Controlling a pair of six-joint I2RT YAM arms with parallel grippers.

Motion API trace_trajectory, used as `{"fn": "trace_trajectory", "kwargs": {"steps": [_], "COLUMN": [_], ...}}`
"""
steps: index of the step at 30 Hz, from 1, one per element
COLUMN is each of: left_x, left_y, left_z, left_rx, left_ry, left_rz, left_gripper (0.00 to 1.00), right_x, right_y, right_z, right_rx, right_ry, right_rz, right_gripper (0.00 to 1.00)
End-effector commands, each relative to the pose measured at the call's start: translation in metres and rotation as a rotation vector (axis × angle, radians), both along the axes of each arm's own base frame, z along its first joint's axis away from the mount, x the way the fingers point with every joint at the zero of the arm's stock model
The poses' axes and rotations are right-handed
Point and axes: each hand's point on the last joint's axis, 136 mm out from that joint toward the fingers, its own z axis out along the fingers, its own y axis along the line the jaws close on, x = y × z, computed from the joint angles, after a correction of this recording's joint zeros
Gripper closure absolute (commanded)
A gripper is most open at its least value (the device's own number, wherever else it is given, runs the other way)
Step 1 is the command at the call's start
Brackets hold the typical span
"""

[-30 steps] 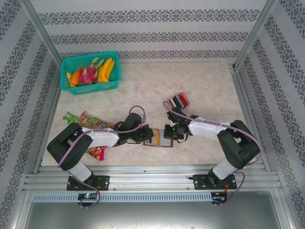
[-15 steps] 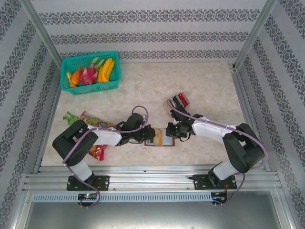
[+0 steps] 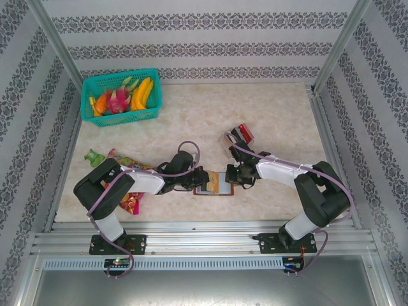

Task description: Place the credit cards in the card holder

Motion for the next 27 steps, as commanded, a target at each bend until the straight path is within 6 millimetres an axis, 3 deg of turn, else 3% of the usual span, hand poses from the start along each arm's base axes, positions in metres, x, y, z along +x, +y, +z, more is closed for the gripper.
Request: {"fn": "trace_trajectory", "kwargs": {"steps": [1, 16, 20, 27], "left_x": [-0.008, -0.009, -0.010, -0.009], "left_y": [-0.010, -0.030, -0.036, -0.010], "left_z": [-0.009, -0.009, -0.006, 0.001], "left_rx": [0.029, 0.008, 0.021, 0.161], "left_ry": [0.004, 0.036, 0.041, 0.008], "left_rz": [-0.036, -0.033, -0.052, -0.002], "left_gripper": [1.00, 0.95, 0.90, 0.74], "right_x": [-0.012, -0.012, -0.011, -0.010], "right_y": [-0.012, -0.004, -0.004, -0.009], "right_z": [-0.021, -0.023, -0.023, -0.017], "right_rx": [-0.055, -0.007, -0.007, -0.014], "right_ry": [0.059, 0.071, 0.066, 0.046], "right_rz": [-0.003, -0.011, -0.013, -0.026], "right_gripper": [0.83, 0.83, 0.83, 0.83]}}
